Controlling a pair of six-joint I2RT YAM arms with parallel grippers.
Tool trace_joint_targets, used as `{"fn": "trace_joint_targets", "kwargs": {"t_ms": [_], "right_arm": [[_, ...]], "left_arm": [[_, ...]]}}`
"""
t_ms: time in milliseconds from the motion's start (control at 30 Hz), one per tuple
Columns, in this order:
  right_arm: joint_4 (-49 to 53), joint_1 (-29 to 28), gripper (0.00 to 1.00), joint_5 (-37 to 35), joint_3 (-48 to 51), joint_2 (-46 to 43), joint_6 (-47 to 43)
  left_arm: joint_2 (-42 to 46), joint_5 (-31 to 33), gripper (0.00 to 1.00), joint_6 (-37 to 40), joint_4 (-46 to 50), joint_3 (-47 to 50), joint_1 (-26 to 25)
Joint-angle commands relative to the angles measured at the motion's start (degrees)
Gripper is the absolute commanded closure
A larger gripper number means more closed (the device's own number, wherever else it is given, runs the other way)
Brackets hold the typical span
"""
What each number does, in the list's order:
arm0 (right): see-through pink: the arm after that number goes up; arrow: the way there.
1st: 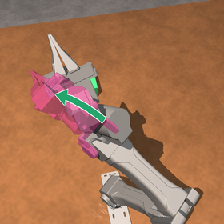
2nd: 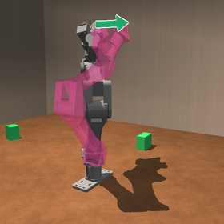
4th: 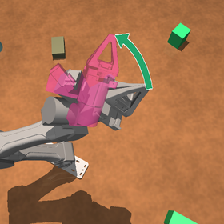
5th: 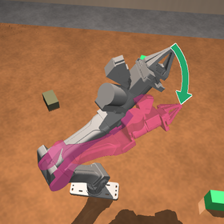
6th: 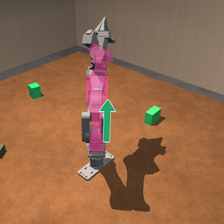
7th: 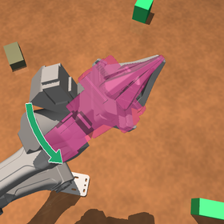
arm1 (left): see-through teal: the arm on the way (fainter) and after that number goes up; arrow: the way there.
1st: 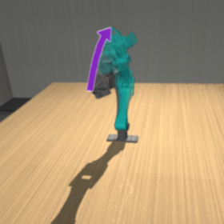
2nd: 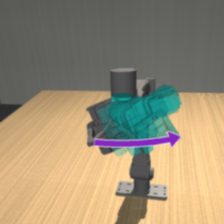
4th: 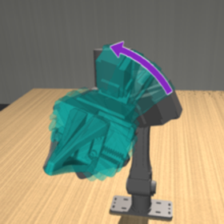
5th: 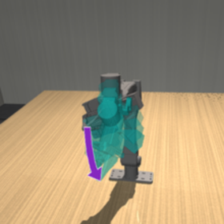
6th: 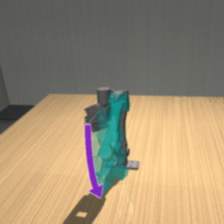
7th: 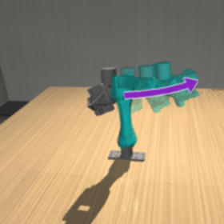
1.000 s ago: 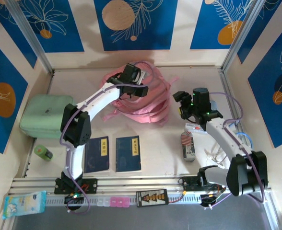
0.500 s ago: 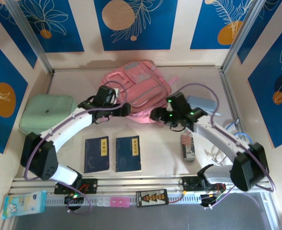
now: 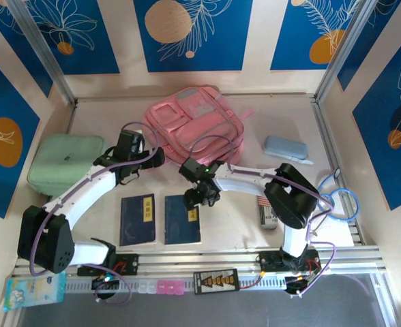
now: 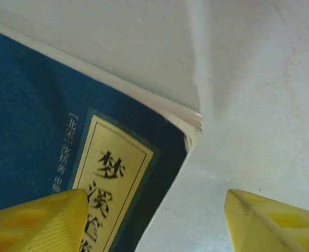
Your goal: Pack books, pencil case, and school supplies into a backpack
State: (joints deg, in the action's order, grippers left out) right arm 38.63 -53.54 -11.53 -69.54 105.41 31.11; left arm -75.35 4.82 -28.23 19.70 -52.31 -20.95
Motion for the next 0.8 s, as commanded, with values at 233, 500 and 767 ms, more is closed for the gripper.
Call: {"fn": "trace_joint_targets", "kwargs": {"t_ms": [233, 500, 767], "right_arm": [[10.97, 1.08, 0.34, -15.07, -2.72, 5.12, -0.35], [9.52, 7.13, 0.35, -20.94, 1.17, 1.75, 2.59], [-2.49, 9.7, 0.36, -4.47, 11.07, -15.06, 5.61]], "left_arm": [[0.23, -1.09, 0.0, -1.47, -1.82, 0.77, 1.16], [-1.6, -11.02, 0.01, -4.72, -2.02, 2.14, 0.37], [-8.19, -16.85, 0.05, -8.68, 0.85, 2.99, -10.85]]}}
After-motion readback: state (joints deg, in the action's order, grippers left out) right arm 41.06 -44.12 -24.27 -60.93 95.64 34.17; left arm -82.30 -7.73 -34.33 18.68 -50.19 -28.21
